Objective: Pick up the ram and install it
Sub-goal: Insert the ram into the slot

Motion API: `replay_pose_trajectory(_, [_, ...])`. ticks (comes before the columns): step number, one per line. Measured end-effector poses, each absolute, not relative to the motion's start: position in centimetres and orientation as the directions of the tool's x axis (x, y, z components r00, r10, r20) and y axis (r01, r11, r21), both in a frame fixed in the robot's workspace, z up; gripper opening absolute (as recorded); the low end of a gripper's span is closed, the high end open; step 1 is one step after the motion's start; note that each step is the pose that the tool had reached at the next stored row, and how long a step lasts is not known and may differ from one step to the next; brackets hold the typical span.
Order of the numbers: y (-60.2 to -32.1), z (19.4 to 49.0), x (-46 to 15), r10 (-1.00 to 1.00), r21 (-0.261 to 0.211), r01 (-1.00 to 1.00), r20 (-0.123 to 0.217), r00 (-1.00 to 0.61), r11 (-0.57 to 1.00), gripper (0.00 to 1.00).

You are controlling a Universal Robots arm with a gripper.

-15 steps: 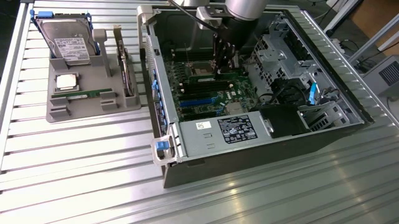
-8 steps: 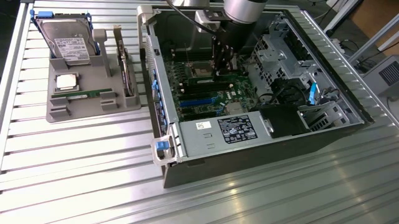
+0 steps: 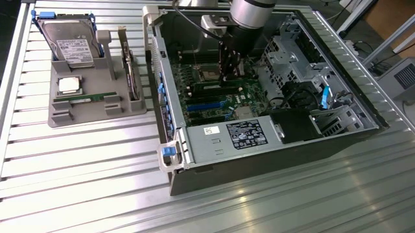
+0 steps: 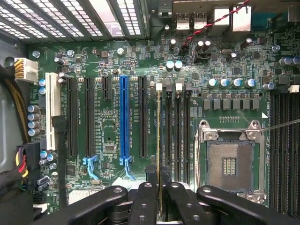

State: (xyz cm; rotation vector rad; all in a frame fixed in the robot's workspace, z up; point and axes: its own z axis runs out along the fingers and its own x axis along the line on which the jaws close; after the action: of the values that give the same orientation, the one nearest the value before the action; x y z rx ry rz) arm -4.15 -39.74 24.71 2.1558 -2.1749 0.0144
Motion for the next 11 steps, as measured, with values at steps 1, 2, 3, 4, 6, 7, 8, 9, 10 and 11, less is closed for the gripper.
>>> replay_pose_trajectory(1, [-39.73, 24.6, -4.15, -0.998, 0.049, -0.999, 0.063, -0.007, 0.01, 0.14])
replay_pose_trajectory(2, [-39.71, 24.43, -4.15, -0.998, 0.049, -0.999, 0.064, -0.006, 0.009, 0.14])
replay_pose_trajectory(3, [-39.7, 24.32, -4.15, -0.998, 0.049, -0.999, 0.064, -0.006, 0.009, 0.14])
replay_pose_trajectory(4, [-39.69, 24.22, -4.15, -0.998, 0.049, -0.999, 0.064, -0.005, 0.008, 0.14])
replay_pose_trajectory(6, [-39.67, 24.01, -4.15, -0.998, 0.049, -0.999, 0.065, -0.003, 0.007, 0.14])
replay_pose_trajectory(7, [-39.67, 23.94, -4.15, -0.998, 0.049, -0.999, 0.065, -0.003, 0.006, 0.14])
replay_pose_trajectory(8, [-39.67, 23.89, -4.15, -0.998, 0.049, -0.999, 0.065, -0.002, 0.005, 0.14])
replay_pose_trajectory(9, [-39.66, 23.82, -4.15, -0.998, 0.049, -0.999, 0.065, -0.001, 0.004, 0.14])
replay_pose_trajectory(10, [-39.64, 23.76, -4.15, -0.998, 0.049, -0.999, 0.067, 0.002, 0.001, 0.14])
replay_pose_trajectory(11, [-39.64, 23.75, -4.15, -0.998, 0.049, -0.999, 0.068, 0.009, -0.006, 0.14])
